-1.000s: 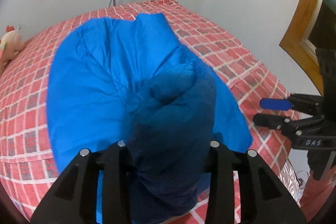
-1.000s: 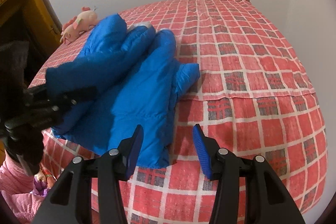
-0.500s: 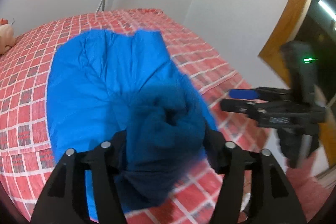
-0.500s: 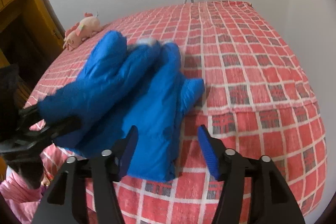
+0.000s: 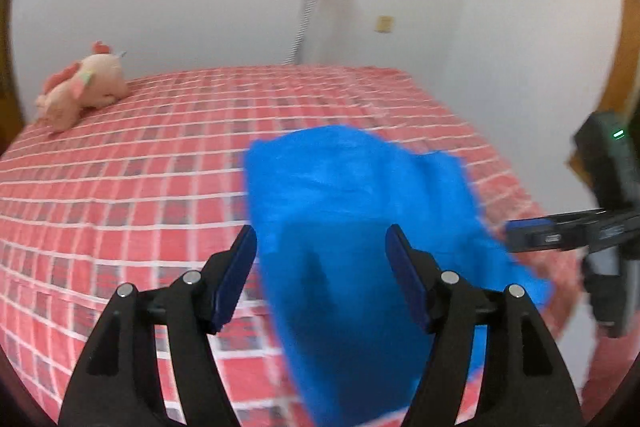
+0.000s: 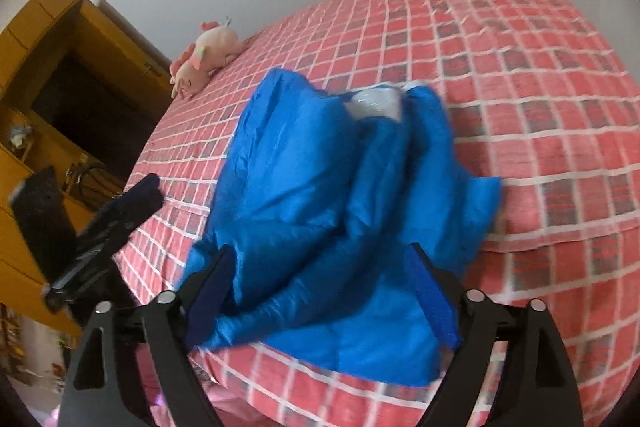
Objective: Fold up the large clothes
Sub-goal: 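Grasp the white hem end with the right tool and fold it toward the collar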
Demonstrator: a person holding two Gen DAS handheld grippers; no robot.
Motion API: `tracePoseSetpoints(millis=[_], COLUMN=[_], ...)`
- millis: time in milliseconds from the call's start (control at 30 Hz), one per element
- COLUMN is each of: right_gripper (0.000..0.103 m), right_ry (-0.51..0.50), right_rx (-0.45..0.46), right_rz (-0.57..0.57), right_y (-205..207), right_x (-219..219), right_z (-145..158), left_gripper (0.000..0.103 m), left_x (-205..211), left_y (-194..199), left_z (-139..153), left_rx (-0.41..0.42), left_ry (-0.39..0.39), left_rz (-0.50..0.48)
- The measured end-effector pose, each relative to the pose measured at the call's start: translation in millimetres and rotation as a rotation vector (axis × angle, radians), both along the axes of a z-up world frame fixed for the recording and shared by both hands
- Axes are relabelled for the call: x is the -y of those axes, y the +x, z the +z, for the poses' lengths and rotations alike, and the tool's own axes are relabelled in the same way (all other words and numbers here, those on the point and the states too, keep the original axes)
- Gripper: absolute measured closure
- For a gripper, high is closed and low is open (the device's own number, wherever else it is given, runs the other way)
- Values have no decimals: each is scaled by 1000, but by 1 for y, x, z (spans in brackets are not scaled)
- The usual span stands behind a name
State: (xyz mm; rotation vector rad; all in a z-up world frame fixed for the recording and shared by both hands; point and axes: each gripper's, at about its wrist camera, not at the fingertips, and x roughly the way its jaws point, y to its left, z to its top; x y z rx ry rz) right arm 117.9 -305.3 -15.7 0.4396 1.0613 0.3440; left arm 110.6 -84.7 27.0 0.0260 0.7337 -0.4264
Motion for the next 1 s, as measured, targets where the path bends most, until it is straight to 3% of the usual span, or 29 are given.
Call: tracePoseSetpoints(millis=[167, 400, 500, 667, 767, 867, 1000], right_gripper=[12, 12, 22, 65, 80, 86, 88], right_ry=[50, -40, -89, -146, -195, -189, -171], right_rx=[-81, -161, -149, -61, 1, 57, 134], right_rz=[-19, -16, -21, -6, 24, 51, 33], right_y=[31, 66, 71, 66, 59, 52, 37], right_x=[-2, -25, -31, -38, -47, -48, -30], right_z=[-12, -32, -33, -21, -11, 9, 41], left_gripper=[37, 37, 37, 37, 37, 37, 37], left_x=[-9, -18, -20, -23, -24, -22, -15], left_y=[21, 33, 36, 41, 40, 36, 26], left_z=[-19, -36, -39, -41, -41, -37, -25], left_rx=[-28, -56, -63, -67, -68, -66, -48], left_ry=[37, 17, 10, 1, 0, -6, -27], left_rz=[27, 29, 36, 57, 60, 59, 41])
